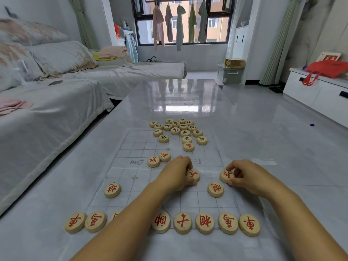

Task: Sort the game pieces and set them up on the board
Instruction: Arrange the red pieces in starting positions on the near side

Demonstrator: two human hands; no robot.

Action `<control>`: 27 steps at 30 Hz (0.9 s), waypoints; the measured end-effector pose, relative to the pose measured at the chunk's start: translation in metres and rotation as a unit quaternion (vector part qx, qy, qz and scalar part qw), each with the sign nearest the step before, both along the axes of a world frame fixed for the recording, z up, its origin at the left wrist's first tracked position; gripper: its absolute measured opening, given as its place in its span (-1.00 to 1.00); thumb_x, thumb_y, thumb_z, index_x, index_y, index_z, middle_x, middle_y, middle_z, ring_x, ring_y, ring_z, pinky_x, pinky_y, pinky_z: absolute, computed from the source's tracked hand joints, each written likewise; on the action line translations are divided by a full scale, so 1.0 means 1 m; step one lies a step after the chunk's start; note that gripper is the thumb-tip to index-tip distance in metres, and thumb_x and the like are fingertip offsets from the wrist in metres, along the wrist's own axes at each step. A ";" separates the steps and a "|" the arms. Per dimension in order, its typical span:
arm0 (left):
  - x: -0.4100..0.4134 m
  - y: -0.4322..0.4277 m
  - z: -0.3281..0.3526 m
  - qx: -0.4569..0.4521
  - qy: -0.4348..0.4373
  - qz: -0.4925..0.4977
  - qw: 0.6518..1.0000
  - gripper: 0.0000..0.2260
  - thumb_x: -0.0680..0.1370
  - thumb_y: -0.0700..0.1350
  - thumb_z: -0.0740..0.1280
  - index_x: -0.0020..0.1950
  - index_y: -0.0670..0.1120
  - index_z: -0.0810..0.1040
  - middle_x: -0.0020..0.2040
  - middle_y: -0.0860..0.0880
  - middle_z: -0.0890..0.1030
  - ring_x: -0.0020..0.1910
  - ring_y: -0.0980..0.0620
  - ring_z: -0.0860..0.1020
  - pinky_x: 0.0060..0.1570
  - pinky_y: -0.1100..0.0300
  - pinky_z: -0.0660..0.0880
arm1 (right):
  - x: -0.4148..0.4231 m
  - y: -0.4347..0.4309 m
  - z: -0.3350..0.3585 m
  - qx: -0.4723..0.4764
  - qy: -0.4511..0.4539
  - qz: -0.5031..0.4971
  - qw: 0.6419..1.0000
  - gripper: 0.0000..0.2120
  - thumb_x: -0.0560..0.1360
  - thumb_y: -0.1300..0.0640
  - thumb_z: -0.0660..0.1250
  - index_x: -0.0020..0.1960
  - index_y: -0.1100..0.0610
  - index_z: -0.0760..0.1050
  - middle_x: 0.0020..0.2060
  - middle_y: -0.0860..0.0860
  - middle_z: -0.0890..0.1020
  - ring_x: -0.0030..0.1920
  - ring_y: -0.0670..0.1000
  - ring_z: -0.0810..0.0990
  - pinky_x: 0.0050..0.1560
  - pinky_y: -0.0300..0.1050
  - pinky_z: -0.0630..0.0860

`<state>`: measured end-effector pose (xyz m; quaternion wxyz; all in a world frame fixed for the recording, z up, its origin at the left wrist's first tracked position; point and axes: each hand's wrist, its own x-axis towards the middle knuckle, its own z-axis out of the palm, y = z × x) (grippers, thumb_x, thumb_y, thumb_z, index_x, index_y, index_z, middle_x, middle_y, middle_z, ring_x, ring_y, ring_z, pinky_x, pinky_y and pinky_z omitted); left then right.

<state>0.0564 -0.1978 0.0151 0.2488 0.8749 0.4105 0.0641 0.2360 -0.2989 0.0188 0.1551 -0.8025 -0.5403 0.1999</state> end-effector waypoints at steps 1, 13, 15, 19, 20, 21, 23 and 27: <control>0.000 -0.002 -0.001 -0.005 0.001 0.000 1.000 -0.62 0.41 -0.05 0.45 0.15 -0.08 0.43 0.14 -0.05 0.48 0.05 -0.03 0.48 0.05 0.10 0.46 | 0.000 0.000 0.000 0.000 -0.001 0.001 1.000 -0.71 0.47 0.07 0.35 0.18 0.03 0.45 -0.06 -0.05 0.48 -0.06 -0.04 0.50 -0.08 -0.22 0.41; 0.008 -0.009 -0.006 -0.002 -0.033 0.040 0.999 -0.61 0.38 0.00 0.47 0.10 -0.09 0.43 0.10 -0.06 0.50 -0.05 0.01 0.42 -0.07 0.14 0.39 | -0.001 0.002 0.000 -0.009 -0.003 -0.003 1.000 -0.69 0.45 0.04 0.36 0.17 0.04 0.45 -0.01 -0.02 0.49 -0.03 -0.04 0.50 -0.02 -0.19 0.45; 0.007 -0.009 -0.006 0.001 -0.029 0.039 0.999 -0.61 0.38 0.00 0.47 0.11 -0.09 0.43 0.10 -0.06 0.50 -0.04 0.01 0.42 -0.05 0.12 0.41 | -0.001 0.001 0.001 -0.011 -0.001 -0.002 1.000 -0.69 0.46 0.05 0.36 0.18 0.03 0.44 0.00 -0.02 0.50 -0.03 -0.04 0.50 -0.04 -0.20 0.43; 0.006 -0.009 -0.006 0.007 -0.021 0.034 0.999 -0.59 0.39 0.01 0.46 0.13 -0.09 0.42 0.12 -0.06 0.48 -0.01 -0.01 0.44 -0.03 0.12 0.42 | -0.001 0.001 0.001 -0.013 0.001 -0.003 1.000 -0.69 0.46 0.05 0.36 0.17 0.03 0.44 0.02 -0.02 0.50 -0.02 -0.04 0.50 -0.01 -0.19 0.44; 0.006 -0.009 -0.006 0.007 -0.019 0.031 0.999 -0.59 0.39 0.00 0.47 0.13 -0.09 0.42 0.13 -0.06 0.48 0.01 -0.02 0.45 -0.02 0.12 0.41 | -0.001 0.001 0.001 -0.013 0.001 -0.004 1.000 -0.69 0.45 0.05 0.36 0.17 0.03 0.44 0.02 -0.02 0.50 -0.02 -0.04 0.50 -0.01 -0.19 0.45; 0.006 -0.009 -0.005 0.004 -0.016 0.028 0.999 -0.59 0.39 -0.01 0.47 0.14 -0.09 0.42 0.13 -0.06 0.47 0.04 -0.04 0.46 -0.02 0.12 0.41 | -0.001 0.001 0.001 -0.014 0.001 -0.004 1.000 -0.69 0.45 0.05 0.36 0.17 0.03 0.44 0.02 -0.02 0.50 -0.02 -0.04 0.50 0.00 -0.18 0.45; 0.005 -0.008 -0.004 -0.004 -0.012 0.019 1.000 -0.57 0.39 -0.02 0.47 0.16 -0.08 0.41 0.16 -0.07 0.47 0.08 -0.05 0.47 0.02 0.11 0.43 | -0.001 0.001 0.001 -0.014 0.002 -0.006 1.000 -0.69 0.45 0.05 0.37 0.17 0.03 0.44 0.01 -0.02 0.50 -0.02 -0.04 0.50 0.01 -0.18 0.46; 0.000 -0.006 0.001 -0.029 -0.008 0.005 1.000 -0.51 0.41 -0.05 0.45 0.28 -0.07 0.37 0.20 -0.06 0.46 0.12 -0.03 0.48 0.12 0.08 0.48 | -0.001 0.001 0.002 -0.015 0.003 -0.006 1.000 -0.68 0.45 0.05 0.37 0.17 0.03 0.44 0.00 -0.03 0.50 -0.03 -0.04 0.50 0.00 -0.18 0.46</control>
